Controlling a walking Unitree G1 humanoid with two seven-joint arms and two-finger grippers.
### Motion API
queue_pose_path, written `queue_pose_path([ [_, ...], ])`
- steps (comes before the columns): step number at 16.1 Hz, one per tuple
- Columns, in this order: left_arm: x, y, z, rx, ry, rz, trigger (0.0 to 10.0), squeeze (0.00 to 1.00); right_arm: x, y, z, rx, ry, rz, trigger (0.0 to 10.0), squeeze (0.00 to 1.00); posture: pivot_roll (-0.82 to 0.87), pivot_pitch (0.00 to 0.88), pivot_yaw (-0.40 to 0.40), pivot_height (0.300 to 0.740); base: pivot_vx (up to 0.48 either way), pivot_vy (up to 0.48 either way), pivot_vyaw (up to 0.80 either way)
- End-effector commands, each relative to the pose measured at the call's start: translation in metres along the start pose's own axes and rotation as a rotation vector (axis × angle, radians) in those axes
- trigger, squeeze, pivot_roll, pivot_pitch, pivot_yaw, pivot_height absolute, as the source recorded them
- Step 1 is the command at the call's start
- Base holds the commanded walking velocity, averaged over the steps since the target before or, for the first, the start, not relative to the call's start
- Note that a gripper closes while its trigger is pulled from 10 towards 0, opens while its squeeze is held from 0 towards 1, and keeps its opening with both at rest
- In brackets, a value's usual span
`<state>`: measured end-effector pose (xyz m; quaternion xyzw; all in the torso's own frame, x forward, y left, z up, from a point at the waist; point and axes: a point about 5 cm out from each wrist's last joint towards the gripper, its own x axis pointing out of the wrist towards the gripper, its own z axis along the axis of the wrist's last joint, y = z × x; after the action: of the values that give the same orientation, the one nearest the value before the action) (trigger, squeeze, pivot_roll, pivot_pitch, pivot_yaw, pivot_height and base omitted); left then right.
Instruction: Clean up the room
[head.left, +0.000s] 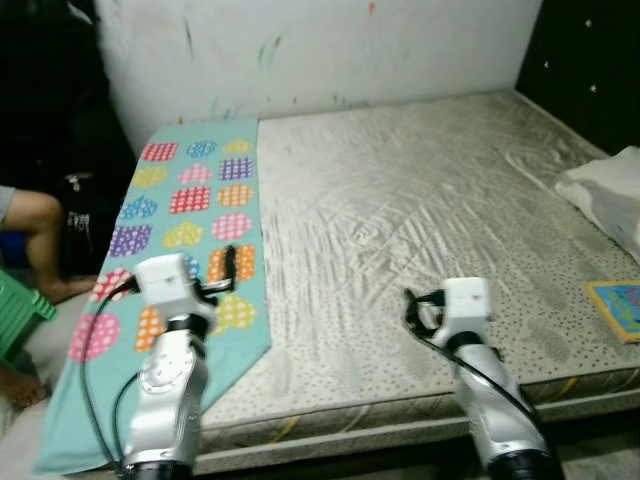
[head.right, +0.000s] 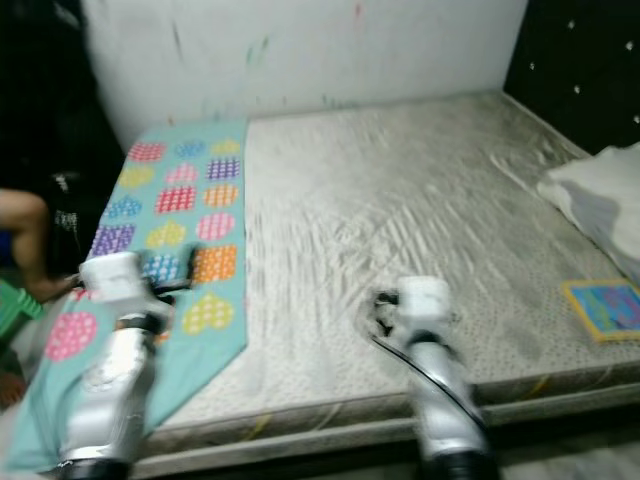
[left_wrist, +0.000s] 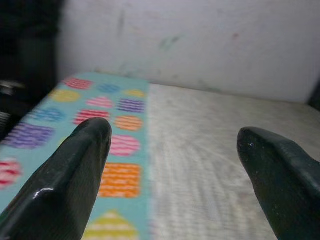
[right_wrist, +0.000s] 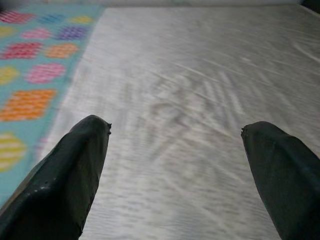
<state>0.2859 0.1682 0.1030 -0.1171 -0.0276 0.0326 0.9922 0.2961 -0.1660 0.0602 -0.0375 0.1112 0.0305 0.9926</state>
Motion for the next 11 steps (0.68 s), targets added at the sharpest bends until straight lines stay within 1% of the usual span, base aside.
queue_pose_path([
  [1, -0.0005, -0.0064, -0.0009, -0.008, 0.009, -0.011, 10.0, 0.0, -0.0002, -0.0079, 0.0028, -0.017, -0.009, -0.015, 10.0, 0.0, -0.21, 0.0, 0.091, 0.74, 0.0, 0.48, 0.0],
  [5, -0.0033, -0.003, -0.0031, 0.001, 0.025, -0.005, 10.0, 0.0, 0.0005, -0.0026, 0.0029, -0.018, -0.01, 0.005, 10.0, 0.0, -0.2, 0.0, 0.091, 0.74, 0.0, 0.48, 0.0],
  [9, -0.0013, -0.0023, -0.0001, 0.009, 0.009, -0.002, 10.0, 0.0, 0.0041, -0.0002, 0.0048, -0.026, -0.013, 0.018, 10.0, 0.0, -0.2, 0.0, 0.096, 0.74, 0.0, 0.48, 0.0],
  [11, -0.0007, -0.0025, 0.0015, 0.009, -0.002, 0.0, 10.0, 0.0, 0.0057, 0.0004, 0.0077, -0.047, -0.029, 0.028, 10.0, 0.0, -0.2, 0.0, 0.097, 0.74, 0.0, 0.48, 0.0],
])
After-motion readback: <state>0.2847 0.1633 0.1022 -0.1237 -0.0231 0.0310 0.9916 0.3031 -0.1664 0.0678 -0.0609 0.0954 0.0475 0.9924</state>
